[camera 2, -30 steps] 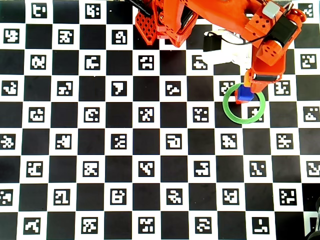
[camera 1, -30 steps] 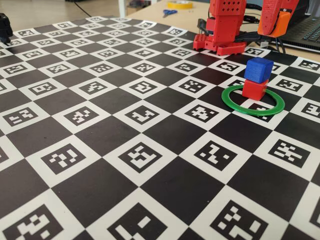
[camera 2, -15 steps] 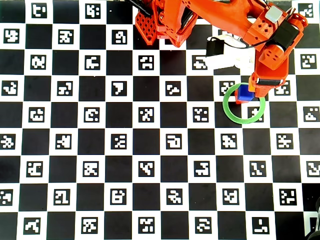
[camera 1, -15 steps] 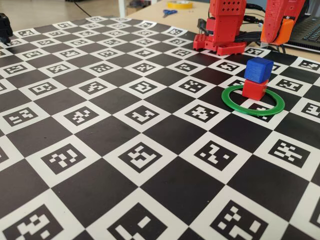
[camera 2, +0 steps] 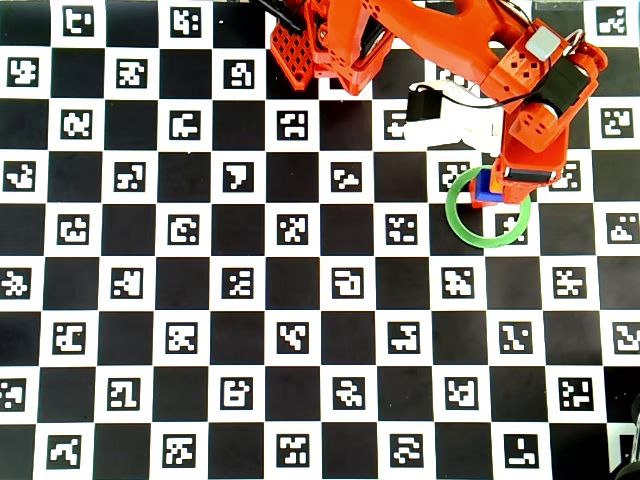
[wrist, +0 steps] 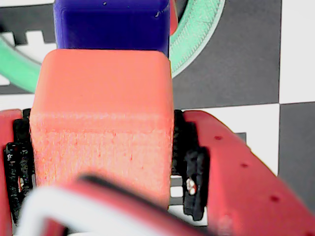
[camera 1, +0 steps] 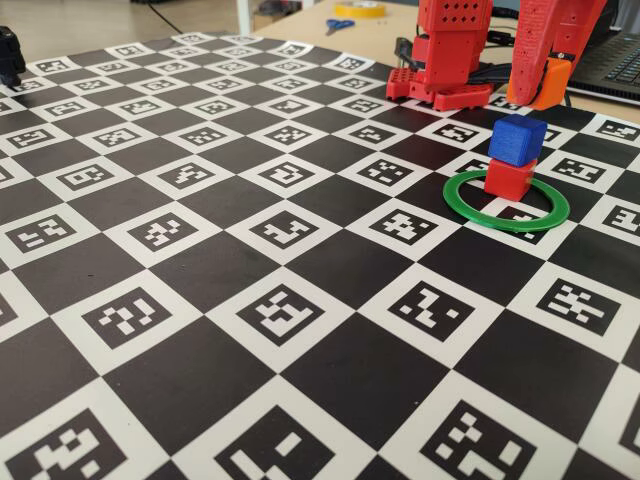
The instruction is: Grab the red cube then put it in the green circle then put the blue cube on top and finally the orange cube on top
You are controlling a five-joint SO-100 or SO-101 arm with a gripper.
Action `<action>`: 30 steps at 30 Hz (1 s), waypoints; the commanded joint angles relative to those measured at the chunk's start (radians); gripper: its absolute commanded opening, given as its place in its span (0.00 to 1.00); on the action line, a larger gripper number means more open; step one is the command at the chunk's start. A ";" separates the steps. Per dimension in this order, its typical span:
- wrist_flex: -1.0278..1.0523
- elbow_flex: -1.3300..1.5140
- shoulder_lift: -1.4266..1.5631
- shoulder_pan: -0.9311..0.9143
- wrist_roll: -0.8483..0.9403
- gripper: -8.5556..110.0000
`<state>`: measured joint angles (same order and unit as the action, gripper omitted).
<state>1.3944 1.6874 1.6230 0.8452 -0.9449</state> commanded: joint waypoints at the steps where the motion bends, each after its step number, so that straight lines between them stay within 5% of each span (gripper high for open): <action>1: -0.011 0.000 0.043 -0.009 0.005 0.13; 23: -0.049 0.060 0.066 -0.015 0.012 0.14; 30: -0.051 0.064 0.078 -0.015 0.011 0.27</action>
<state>1.3530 1.7579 1.6230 0.8360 -0.9434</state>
